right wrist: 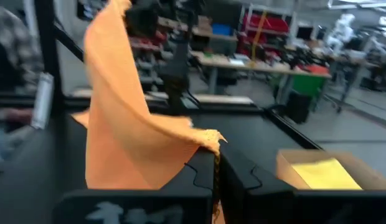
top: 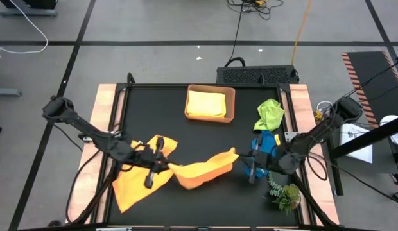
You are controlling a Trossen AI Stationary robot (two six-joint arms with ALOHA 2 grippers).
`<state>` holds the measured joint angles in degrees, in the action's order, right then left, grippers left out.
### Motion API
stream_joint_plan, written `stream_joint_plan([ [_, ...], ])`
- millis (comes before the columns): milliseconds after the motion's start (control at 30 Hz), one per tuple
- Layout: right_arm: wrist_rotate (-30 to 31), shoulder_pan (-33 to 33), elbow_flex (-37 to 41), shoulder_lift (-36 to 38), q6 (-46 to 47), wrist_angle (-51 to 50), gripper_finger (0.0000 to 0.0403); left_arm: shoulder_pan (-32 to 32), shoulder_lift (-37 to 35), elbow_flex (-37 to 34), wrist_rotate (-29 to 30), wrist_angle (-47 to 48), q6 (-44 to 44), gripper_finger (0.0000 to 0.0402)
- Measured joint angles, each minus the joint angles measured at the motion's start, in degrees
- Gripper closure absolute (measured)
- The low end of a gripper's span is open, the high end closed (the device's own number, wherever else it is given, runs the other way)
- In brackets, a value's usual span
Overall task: Fold microfiber towels
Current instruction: Fold the right orange towel
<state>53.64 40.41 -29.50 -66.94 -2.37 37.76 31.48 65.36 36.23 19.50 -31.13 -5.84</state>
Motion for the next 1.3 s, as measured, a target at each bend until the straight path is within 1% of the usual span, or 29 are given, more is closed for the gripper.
stream_joint_plan([
  [67,-1.51,1.24,0.00,0.00,-0.29,1.53,0.0403,2.67,-0.28,0.00,1.54,-1.75,1.06,0.0394],
  [200,-7.75,2.57,0.00,-0.02,-0.31,4.00,0.0403,6.45,-0.28,0.00,6.39,-2.39,2.94,0.0397],
  [300,-8.77,2.86,0.00,-0.04,0.63,3.56,0.0403,7.47,-0.28,0.00,10.77,-0.30,2.77,0.0397],
  [433,-8.65,2.03,0.00,-0.04,3.11,0.99,0.0403,7.28,-0.28,0.02,17.07,6.66,0.59,0.0392],
  [500,-8.44,0.91,0.02,-0.06,5.28,-1.60,0.0403,6.59,-0.28,0.00,20.15,11.82,-1.44,0.0396],
  [567,-6.84,-0.40,0.02,-0.07,7.78,-4.52,0.0403,5.53,-0.28,0.00,22.13,18.18,-3.83,0.0398],
  [700,-4.17,-4.16,0.02,-0.17,14.34,-12.69,0.0403,2.31,-0.28,0.00,22.62,28.44,-10.01,0.0390],
  [867,-4.17,-9.48,0.04,-1.49,20.65,-20.08,0.0403,-1.98,-0.26,0.00,22.61,36.83,-13.89,0.0397],
  [1033,-4.39,-13.50,0.06,-5.06,21.40,-20.72,0.0403,-5.46,-0.09,0.00,22.61,40.75,-15.65,0.0390],
  [1200,-4.41,-17.09,0.04,-7.79,20.49,-21.25,0.0403,-8.61,0.05,0.00,22.60,42.19,-14.04,0.0397],
  [1300,-4.38,-19.05,0.04,-8.07,19.39,-22.84,0.0403,-10.83,0.16,0.00,22.60,43.17,-12.94,0.0394],
])
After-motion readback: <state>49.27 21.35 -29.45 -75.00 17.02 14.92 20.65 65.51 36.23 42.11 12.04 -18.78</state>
